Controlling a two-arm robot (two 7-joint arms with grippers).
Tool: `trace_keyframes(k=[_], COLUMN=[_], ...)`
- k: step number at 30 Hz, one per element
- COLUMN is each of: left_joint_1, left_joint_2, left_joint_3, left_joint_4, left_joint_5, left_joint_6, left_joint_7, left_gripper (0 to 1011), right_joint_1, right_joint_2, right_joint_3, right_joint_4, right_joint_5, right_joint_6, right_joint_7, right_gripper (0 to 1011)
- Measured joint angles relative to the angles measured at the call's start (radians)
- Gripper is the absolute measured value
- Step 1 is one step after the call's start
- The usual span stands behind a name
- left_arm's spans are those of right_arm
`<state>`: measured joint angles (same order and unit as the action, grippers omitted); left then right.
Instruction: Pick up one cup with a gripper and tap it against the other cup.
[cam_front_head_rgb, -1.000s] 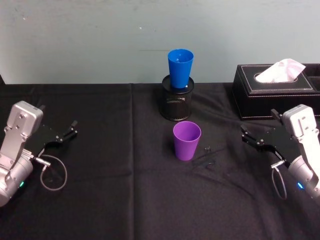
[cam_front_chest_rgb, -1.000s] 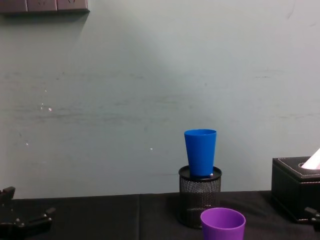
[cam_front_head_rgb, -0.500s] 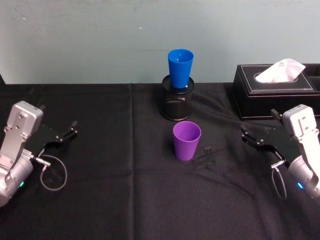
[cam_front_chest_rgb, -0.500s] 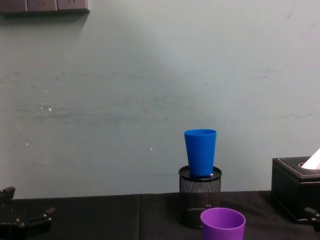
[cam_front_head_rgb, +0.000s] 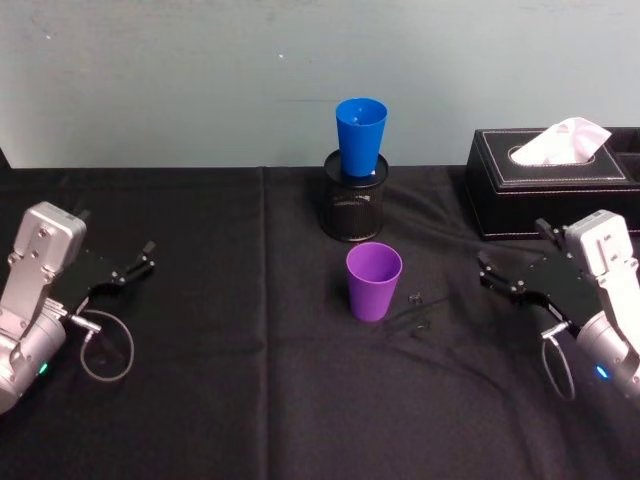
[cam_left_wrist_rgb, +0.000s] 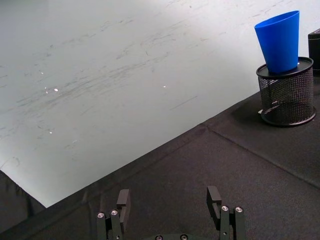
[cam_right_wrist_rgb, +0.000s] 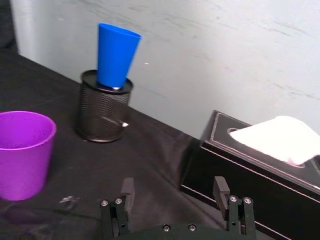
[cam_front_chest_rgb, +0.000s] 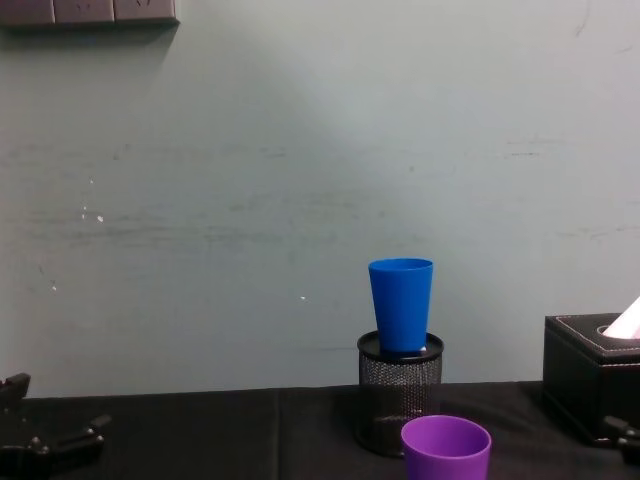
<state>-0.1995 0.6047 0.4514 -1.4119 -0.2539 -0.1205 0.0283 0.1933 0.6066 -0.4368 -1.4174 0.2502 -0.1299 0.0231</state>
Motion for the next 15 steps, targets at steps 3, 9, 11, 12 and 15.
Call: trace_keyframes(k=[3,9,11,12,15], left_joint_1=[0.0,0.0,0.0,0.0,0.0], left_joint_2=[0.0,0.0,0.0,0.0,0.0], left_joint_3=[0.0,0.0,0.0,0.0,0.0], left_joint_4=[0.0,0.0,0.0,0.0,0.0], left_joint_5=[0.0,0.0,0.0,0.0,0.0], left_joint_6=[0.0,0.0,0.0,0.0,0.0], left_joint_7=[0.0,0.0,0.0,0.0,0.0], left_gripper=[1000,1000,1000,1000,1000], right_joint_1=[-0.002,-0.001,0.002,0.005,0.011], right_joint_2=[0.009,0.028,0.03,0.031,0.03], right_joint_3=[0.007,0.02,0.024,0.027,0.031], right_joint_4=[-0.007,-0.014,-0.009,-0.002,0.009], right_joint_5=[0.026,0.116,0.148,0.185,0.232], right_joint_6=[0.0,-0.002,-0.002,-0.002,0.001], right_joint_7=[0.055,0.216,0.266,0.321,0.392], right_gripper=[1003,1003,1003,1003,1003])
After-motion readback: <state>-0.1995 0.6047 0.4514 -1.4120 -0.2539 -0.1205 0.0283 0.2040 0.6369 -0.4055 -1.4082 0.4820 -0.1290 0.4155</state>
